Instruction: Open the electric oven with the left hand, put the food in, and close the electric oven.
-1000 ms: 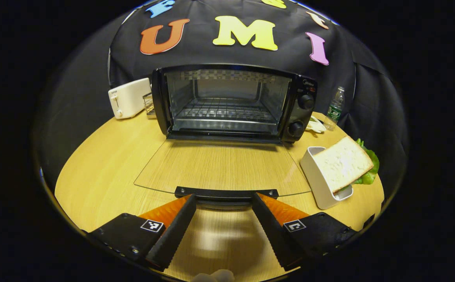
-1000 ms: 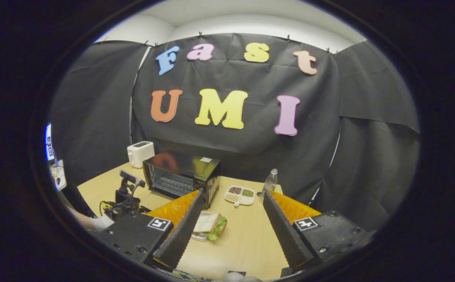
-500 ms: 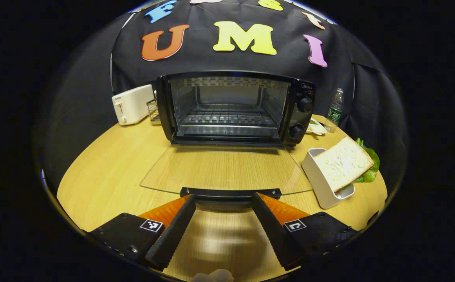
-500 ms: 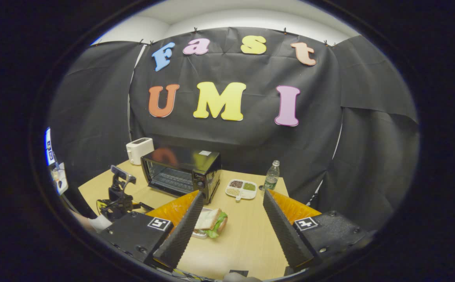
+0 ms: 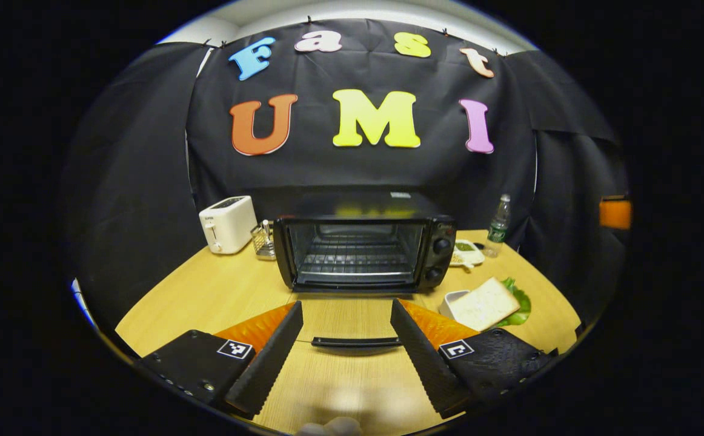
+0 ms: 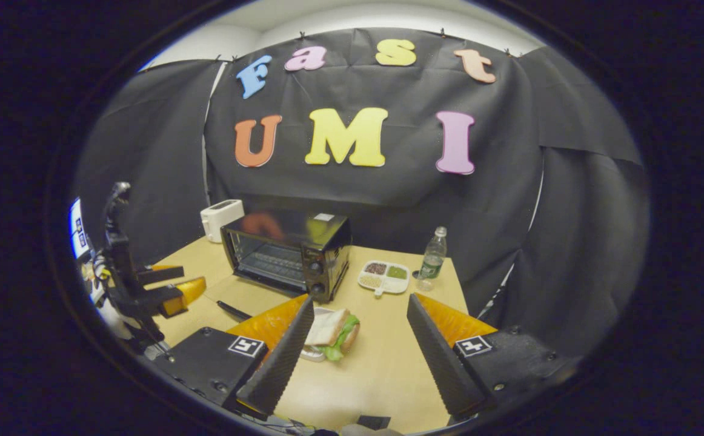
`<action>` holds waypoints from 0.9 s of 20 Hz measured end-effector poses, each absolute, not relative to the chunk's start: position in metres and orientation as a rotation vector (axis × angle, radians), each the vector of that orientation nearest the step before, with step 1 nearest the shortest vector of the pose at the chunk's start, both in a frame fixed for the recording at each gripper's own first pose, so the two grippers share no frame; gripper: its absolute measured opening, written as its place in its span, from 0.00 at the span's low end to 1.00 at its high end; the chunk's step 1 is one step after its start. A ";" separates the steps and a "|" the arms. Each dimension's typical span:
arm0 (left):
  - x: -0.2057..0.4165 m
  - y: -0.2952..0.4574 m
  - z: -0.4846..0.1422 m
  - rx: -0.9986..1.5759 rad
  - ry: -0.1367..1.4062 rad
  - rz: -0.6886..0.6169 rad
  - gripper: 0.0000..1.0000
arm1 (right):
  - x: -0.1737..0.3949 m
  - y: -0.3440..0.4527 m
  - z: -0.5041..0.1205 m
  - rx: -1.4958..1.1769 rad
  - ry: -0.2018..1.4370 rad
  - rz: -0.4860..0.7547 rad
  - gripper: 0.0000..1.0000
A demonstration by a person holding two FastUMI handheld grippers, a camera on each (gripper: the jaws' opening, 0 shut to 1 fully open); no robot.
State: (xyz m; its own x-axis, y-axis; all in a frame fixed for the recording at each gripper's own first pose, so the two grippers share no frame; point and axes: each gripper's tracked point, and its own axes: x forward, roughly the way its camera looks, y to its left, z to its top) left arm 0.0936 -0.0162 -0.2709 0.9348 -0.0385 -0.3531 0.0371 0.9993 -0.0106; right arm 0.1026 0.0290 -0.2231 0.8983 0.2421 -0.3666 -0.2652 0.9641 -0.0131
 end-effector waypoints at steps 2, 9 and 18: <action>0.084 -0.018 -0.241 -0.004 0.315 -0.049 1.00 | 0.106 0.031 -0.245 -0.044 0.410 0.268 0.99; 0.062 -0.019 -0.170 -0.001 0.211 -0.079 0.96 | 0.122 0.050 -0.324 0.047 0.567 0.318 0.91; 0.065 -0.015 -0.144 0.000 0.213 -0.026 0.96 | 0.173 0.075 -0.387 0.246 0.779 0.439 0.87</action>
State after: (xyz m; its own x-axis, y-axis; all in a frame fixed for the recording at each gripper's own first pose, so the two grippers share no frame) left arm 0.0649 -0.0151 -0.1437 0.9771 -0.0253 -0.2111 0.0254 0.9997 -0.0024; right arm 0.1735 0.0752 -0.3871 0.6280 0.4683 -0.6215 -0.2899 0.8820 0.3716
